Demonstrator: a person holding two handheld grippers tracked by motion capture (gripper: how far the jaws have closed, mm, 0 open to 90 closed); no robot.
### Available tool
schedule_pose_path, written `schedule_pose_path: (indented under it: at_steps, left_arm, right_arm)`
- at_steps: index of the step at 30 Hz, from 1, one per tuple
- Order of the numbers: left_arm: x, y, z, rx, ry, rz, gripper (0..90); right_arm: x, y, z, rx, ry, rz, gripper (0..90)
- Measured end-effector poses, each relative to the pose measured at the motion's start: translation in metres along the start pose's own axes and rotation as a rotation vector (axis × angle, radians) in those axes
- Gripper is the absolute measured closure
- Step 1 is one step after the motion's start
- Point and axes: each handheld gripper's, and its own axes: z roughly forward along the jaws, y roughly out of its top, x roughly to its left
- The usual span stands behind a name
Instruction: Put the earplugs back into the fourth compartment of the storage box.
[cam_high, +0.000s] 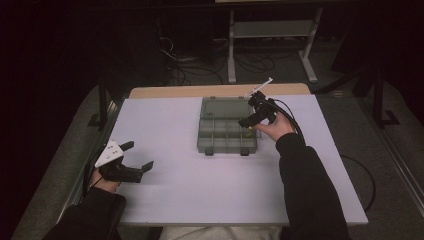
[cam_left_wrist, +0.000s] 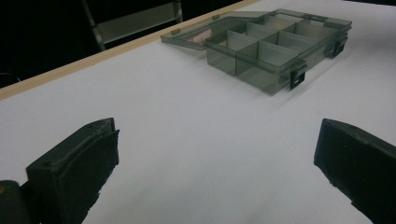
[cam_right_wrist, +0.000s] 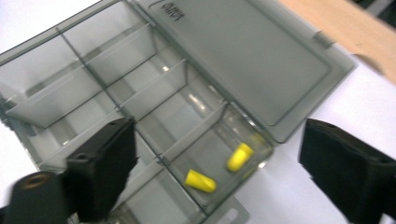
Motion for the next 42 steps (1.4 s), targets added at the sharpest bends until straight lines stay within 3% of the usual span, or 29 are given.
schedule_pose_path:
  at_steps: [1, 11, 19, 23, 36, 42]
  left_arm:
    - [0.000, 0.000, 0.000, 0.000, 0.000, 0.001, 0.0]
    - [0.000, 0.000, 0.000, 0.001, 0.001, -0.001, 0.0]
    - [0.000, 0.000, 0.000, 0.003, 0.003, -0.002, 0.0]
    - [0.000, 0.000, 0.000, 0.003, 0.004, -0.002, 0.0]
    - [0.000, 0.000, 0.000, 0.004, 0.009, -0.001, 0.0]
    - [0.000, 0.000, 0.000, 0.003, 0.009, 0.000, 0.0]
  right_arm:
    - [0.000, 0.000, -0.002, -0.009, 0.000, 0.001, 0.2]
    - [0.006, -0.010, -0.029, -0.092, 0.000, 0.009, 0.0]
    - [0.007, -0.026, -0.048, -0.110, 0.002, 0.000, 0.0]
    - [0.006, -0.038, -0.060, -0.153, -0.017, 0.008, 0.0]
    - [0.011, -0.071, -0.070, -0.205, -0.031, 0.034, 0.0]
    - [0.014, -0.086, -0.075, -0.233, -0.017, 0.051, 0.0]
